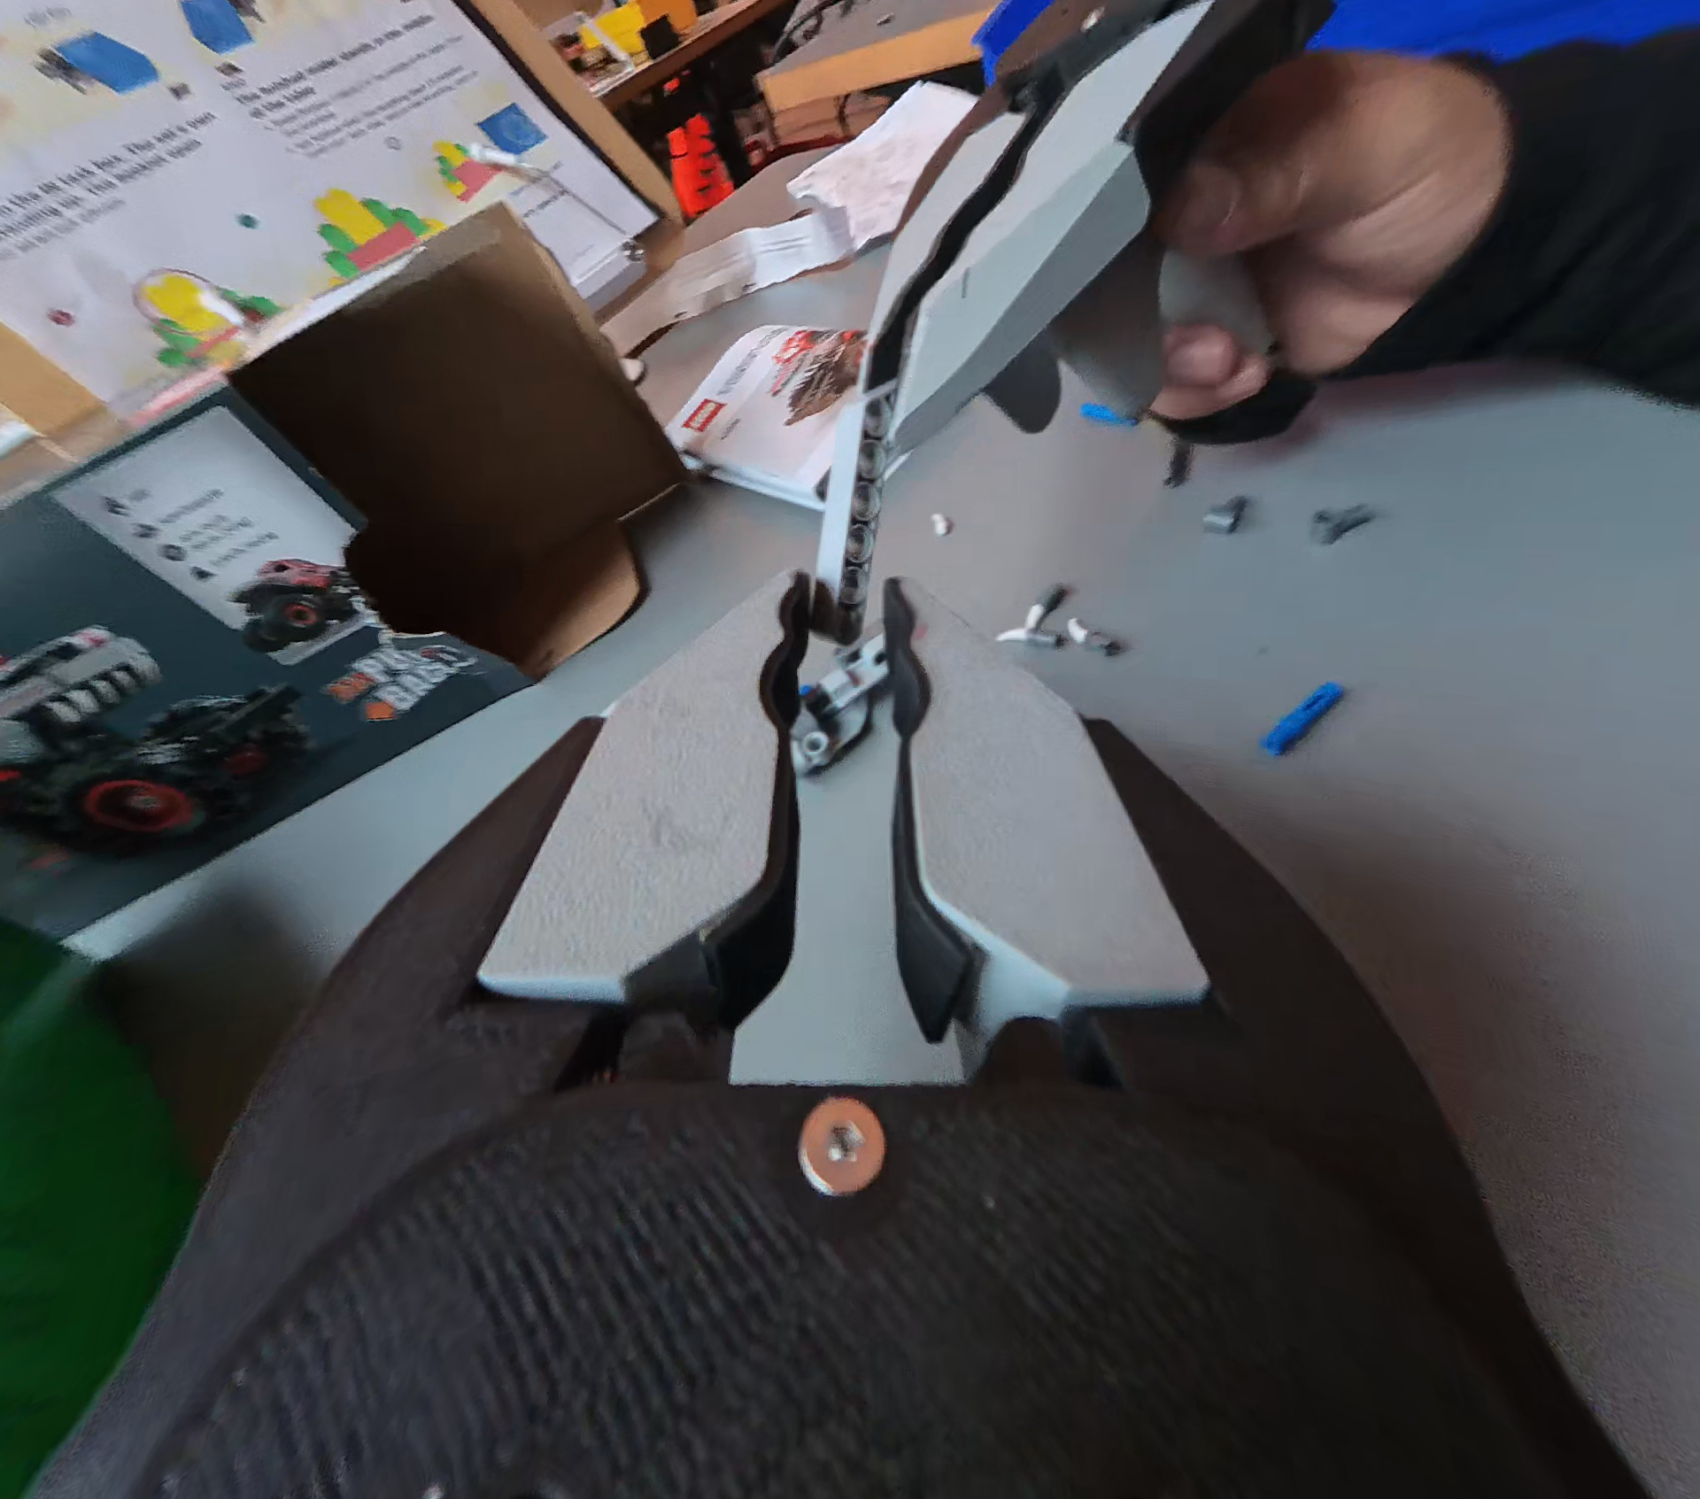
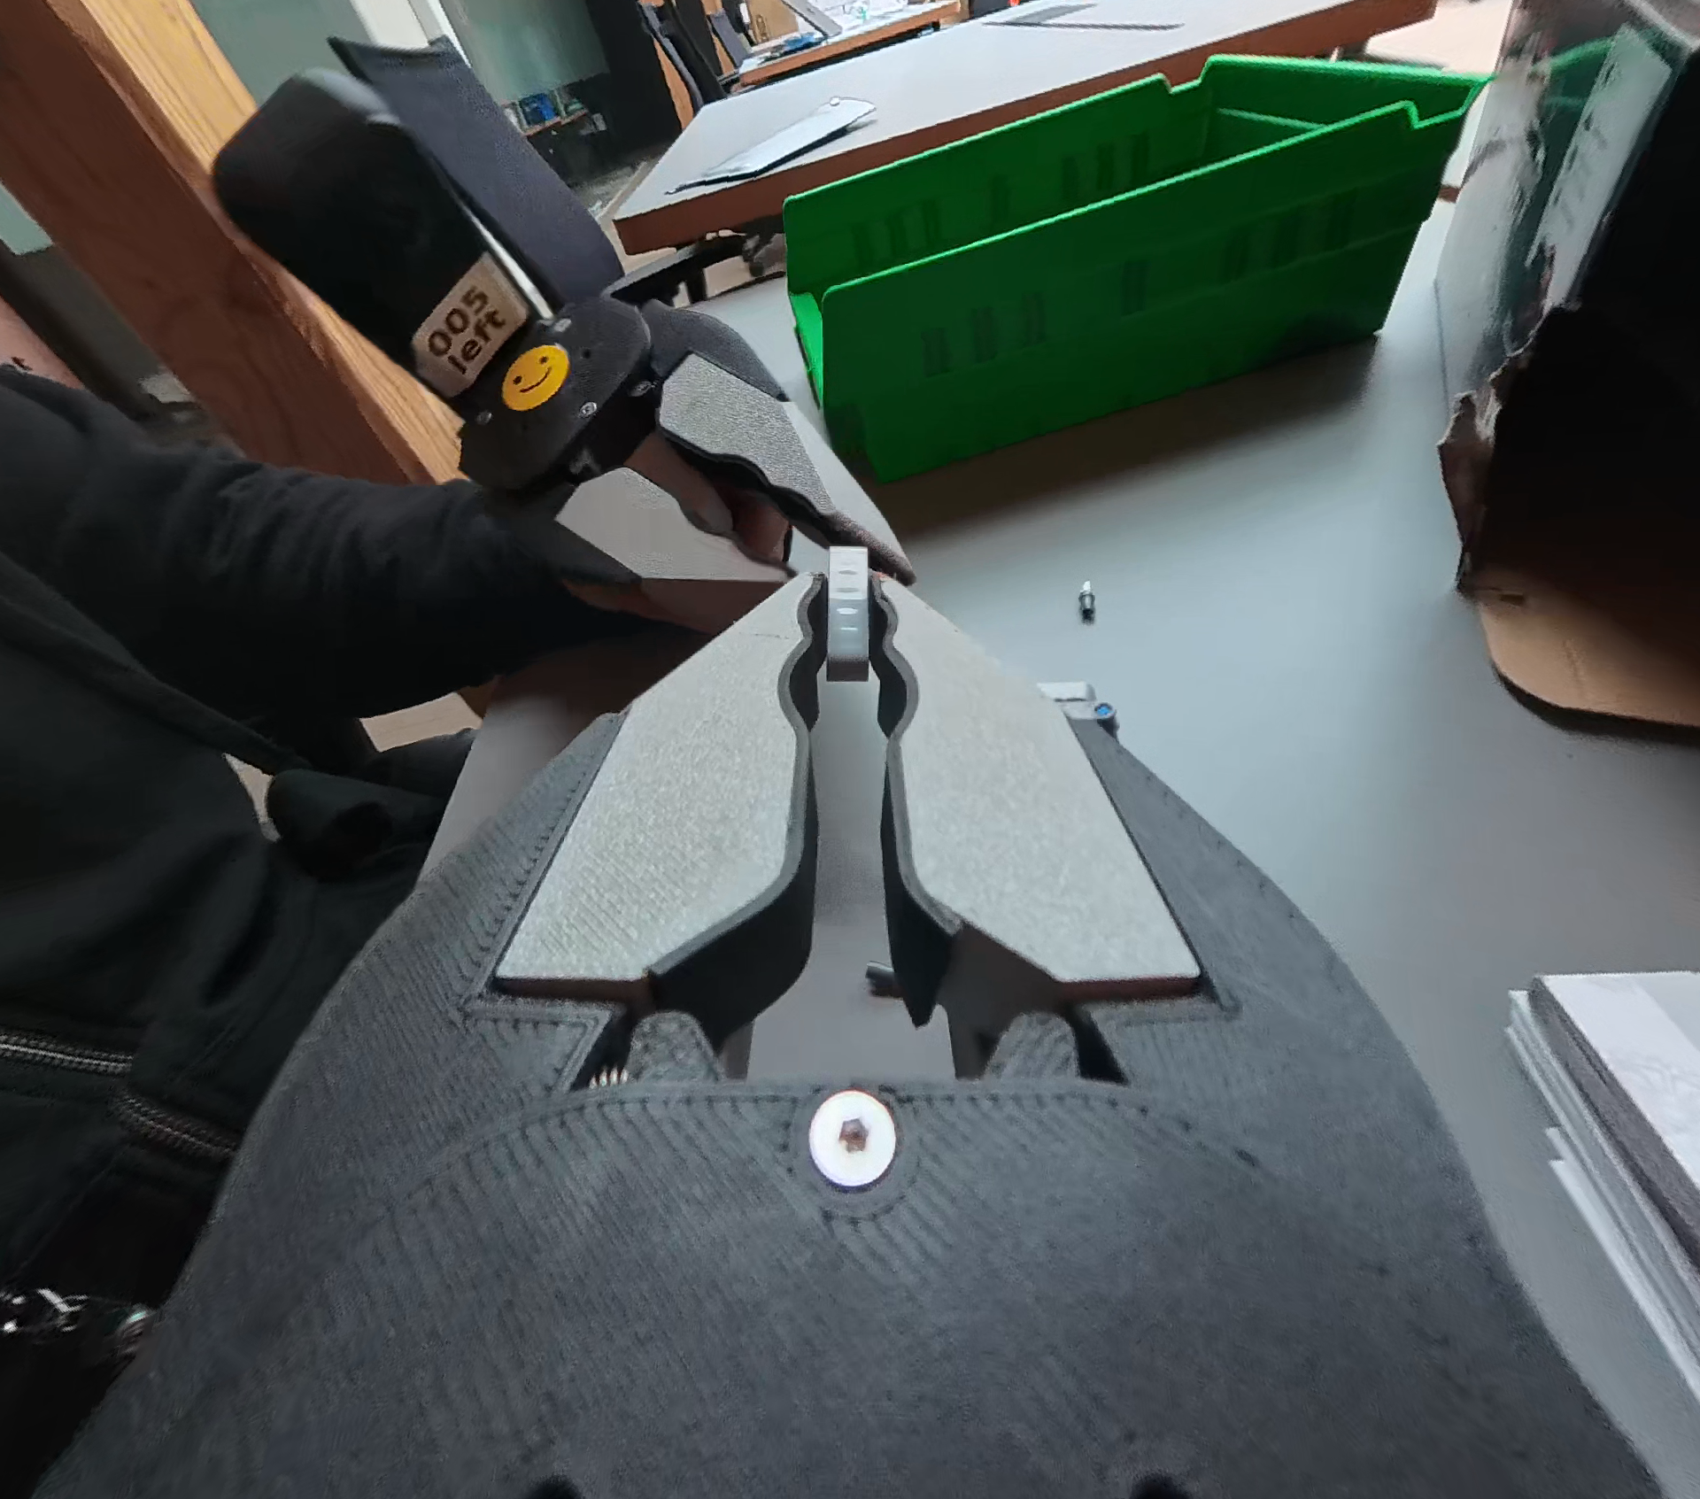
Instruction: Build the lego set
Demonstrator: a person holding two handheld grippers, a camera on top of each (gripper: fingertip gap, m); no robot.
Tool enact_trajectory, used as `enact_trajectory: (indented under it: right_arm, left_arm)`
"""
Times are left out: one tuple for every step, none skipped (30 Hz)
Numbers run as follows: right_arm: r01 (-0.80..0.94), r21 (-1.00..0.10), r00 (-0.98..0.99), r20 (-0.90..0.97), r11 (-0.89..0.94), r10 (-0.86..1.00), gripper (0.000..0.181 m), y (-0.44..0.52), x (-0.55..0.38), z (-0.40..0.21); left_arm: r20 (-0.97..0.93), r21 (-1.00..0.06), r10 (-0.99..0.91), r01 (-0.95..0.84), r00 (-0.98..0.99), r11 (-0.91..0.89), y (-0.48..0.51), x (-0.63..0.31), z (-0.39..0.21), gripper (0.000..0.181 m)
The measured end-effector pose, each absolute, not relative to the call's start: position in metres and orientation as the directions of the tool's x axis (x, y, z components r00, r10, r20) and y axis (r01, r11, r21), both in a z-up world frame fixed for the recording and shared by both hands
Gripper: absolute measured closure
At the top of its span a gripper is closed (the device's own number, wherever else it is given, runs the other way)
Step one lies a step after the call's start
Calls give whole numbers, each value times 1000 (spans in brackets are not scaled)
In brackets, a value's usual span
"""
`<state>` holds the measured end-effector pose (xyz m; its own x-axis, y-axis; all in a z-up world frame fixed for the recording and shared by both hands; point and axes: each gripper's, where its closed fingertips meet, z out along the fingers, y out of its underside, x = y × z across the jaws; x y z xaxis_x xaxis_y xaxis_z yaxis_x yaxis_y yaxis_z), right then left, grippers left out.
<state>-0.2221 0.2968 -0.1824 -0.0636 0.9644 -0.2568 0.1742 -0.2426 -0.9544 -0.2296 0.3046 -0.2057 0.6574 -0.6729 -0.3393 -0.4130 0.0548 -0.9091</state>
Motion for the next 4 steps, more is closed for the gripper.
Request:
enact_trajectory:
  right_arm:
    - [180,-946,-71,-285,-269,956,176,296,-222,-184]
    - [182,-935,-80,-323,-304,943,176,296,-222,-184]
    - [183,-925,-93,-354,-333,931,177,296,-222,-184]
    - [183,-919,-102,-370,-348,924,177,296,-221,-184]
  left_arm:
    - [-376,-894,-654,-442,656,71,305,-230,-206,172]
    - [-404,-882,-644,-463,650,86,304,-231,-206,173]
    - [-421,-875,-639,-475,644,97,304,-230,-205,173]
    - [-423,-875,-639,-474,642,103,303,-230,-204,173]
